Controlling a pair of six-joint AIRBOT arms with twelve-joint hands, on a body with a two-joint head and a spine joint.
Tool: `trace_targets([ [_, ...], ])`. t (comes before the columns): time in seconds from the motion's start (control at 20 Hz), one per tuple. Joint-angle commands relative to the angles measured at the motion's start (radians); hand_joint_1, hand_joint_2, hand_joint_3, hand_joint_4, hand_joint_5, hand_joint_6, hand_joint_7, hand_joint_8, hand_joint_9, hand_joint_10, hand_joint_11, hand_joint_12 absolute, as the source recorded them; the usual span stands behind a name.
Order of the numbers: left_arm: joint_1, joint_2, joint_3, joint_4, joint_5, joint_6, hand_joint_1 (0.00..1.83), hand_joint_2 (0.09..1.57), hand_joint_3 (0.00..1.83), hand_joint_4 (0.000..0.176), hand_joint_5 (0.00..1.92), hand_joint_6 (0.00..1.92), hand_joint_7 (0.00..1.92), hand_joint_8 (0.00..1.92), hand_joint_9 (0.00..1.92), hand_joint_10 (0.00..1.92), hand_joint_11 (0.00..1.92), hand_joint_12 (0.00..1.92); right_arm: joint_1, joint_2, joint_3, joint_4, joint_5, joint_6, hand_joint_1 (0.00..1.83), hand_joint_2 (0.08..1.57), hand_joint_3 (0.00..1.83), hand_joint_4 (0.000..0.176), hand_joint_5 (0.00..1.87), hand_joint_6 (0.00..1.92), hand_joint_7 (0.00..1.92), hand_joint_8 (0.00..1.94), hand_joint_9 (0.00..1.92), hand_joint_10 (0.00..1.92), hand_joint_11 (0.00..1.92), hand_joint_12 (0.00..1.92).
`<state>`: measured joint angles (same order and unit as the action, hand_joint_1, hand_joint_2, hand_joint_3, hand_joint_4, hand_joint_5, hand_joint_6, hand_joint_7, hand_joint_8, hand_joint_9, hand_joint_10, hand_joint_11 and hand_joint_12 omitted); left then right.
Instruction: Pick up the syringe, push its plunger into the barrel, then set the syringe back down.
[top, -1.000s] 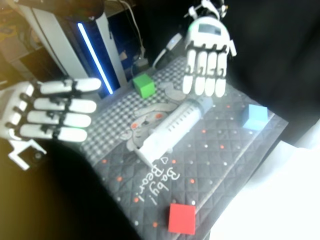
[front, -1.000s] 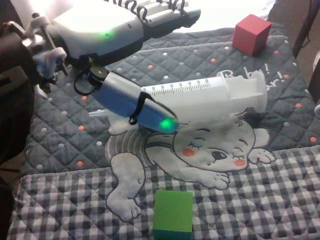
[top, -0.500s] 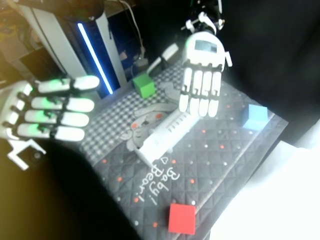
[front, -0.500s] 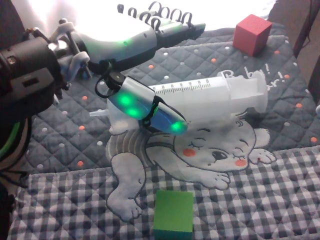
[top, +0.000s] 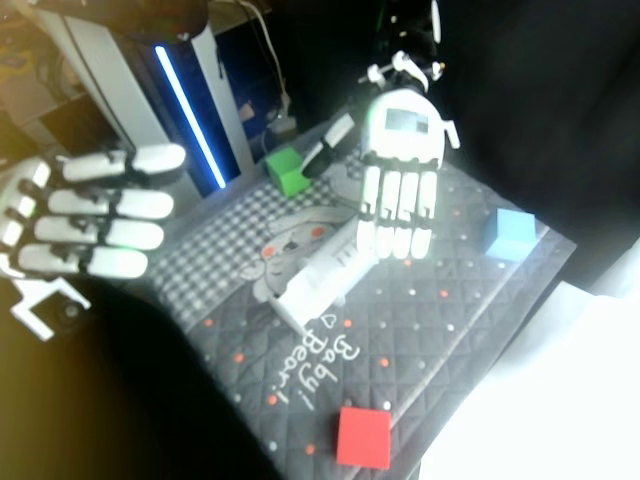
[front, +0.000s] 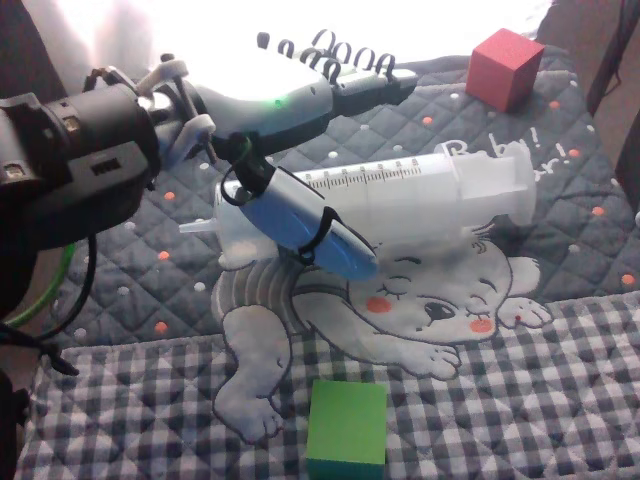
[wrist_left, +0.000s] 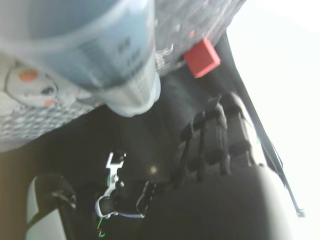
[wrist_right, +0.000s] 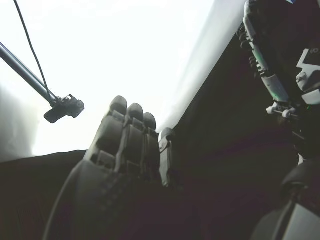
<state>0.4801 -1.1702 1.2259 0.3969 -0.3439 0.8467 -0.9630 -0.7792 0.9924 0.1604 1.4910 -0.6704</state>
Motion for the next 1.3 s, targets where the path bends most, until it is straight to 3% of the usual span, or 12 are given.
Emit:
trace_targets([
  [0.0, -0.005, -0.01, 0.007, -0.008, -0.091, 0.0, 0.47, 0.66, 0.0, 0.0, 0.07, 0.0, 0.18, 0.0, 0.21, 0.0, 0.0, 0.58, 0.006, 0.006, 0.0, 0.019, 0.124, 0.006, 0.68, 0.59, 0.0, 0.127, 0.1, 0.0, 0.12, 0.0, 0.11, 0.0, 0.09, 0.03],
  [0.3, 0.002, -0.053, 0.044, -0.002, -0.043, 0.0, 0.46, 0.66, 0.0, 0.0, 0.11, 0.01, 0.22, 0.01, 0.28, 0.01, 0.03, 0.73, 0.006, 0.004, 0.0, 0.018, 0.124, 0.006, 0.67, 0.6, 0.0, 0.116, 0.1, 0.0, 0.13, 0.0, 0.13, 0.01, 0.1, 0.03],
  [0.55, -0.008, -0.094, 0.08, 0.027, 0.019, 0.0, 0.5, 0.69, 0.0, 0.0, 0.11, 0.0, 0.25, 0.0, 0.31, 0.0, 0.0, 0.76, 0.005, 0.003, 0.0, 0.018, 0.124, 0.006, 0.67, 0.59, 0.0, 0.117, 0.09, 0.0, 0.13, 0.0, 0.11, 0.0, 0.09, 0.02],
  [0.65, -0.009, -0.105, 0.09, 0.028, 0.024, 0.0, 0.48, 0.69, 0.0, 0.0, 0.15, 0.0, 0.28, 0.0, 0.33, 0.0, 0.04, 0.71, 0.005, 0.002, 0.0, 0.018, 0.124, 0.006, 0.66, 0.59, 0.0, 0.129, 0.09, 0.0, 0.13, 0.0, 0.11, 0.0, 0.08, 0.02],
  [0.85, -0.008, -0.126, 0.111, 0.028, 0.042, 0.0, 0.53, 0.66, 0.0, 0.0, 0.17, 0.0, 0.29, 0.0, 0.32, 0.0, 0.0, 0.72, 0.005, 0.0, 0.0, 0.018, 0.124, 0.006, 0.68, 0.6, 0.0, 0.105, 0.09, 0.0, 0.12, 0.0, 0.11, 0.0, 0.08, 0.02],
  [1.0, -0.004, -0.141, 0.128, 0.027, 0.048, 0.0, 0.6, 0.73, 0.02, 0.0, 0.19, 0.0, 0.31, 0.0, 0.35, 0.0, 0.0, 0.78, 0.005, 0.0, 0.0, 0.018, 0.124, 0.006, 0.67, 0.59, 0.0, 0.106, 0.1, 0.01, 0.12, 0.0, 0.11, 0.0, 0.08, 0.02],
  [1.05, -0.003, -0.142, 0.13, 0.027, 0.048, 0.0, 0.9, 0.92, 0.01, 0.0, 0.29, 0.01, 0.38, 0.01, 0.42, 0.01, 0.11, 0.79, 0.005, 0.0, 0.0, 0.018, 0.124, 0.006, 0.65, 0.6, 0.0, 0.11, 0.09, 0.0, 0.12, 0.0, 0.11, 0.0, 0.08, 0.02],
  [1.15, -0.002, -0.145, 0.138, 0.021, 0.048, 0.0, 0.97, 1.0, 0.01, 0.0, 0.34, 0.01, 0.42, 0.0, 0.46, 0.01, 0.17, 0.77, 0.005, 0.0, 0.0, 0.018, 0.124, 0.006, 0.65, 0.6, 0.0, 0.113, 0.09, 0.0, 0.12, 0.0, 0.1, 0.0, 0.07, 0.01],
  [1.25, 0.002, -0.145, 0.148, 0.002, 0.05, 0.0, 1.11, 1.08, 0.0, 0.0, 0.63, 0.02, 0.62, 0.01, 0.63, 0.02, 0.31, 0.84, 0.005, -0.001, 0.0, 0.018, 0.124, 0.006, 0.67, 0.6, 0.0, 0.105, 0.09, 0.0, 0.1, 0.0, 0.09, 0.0, 0.06, 0.01],
])
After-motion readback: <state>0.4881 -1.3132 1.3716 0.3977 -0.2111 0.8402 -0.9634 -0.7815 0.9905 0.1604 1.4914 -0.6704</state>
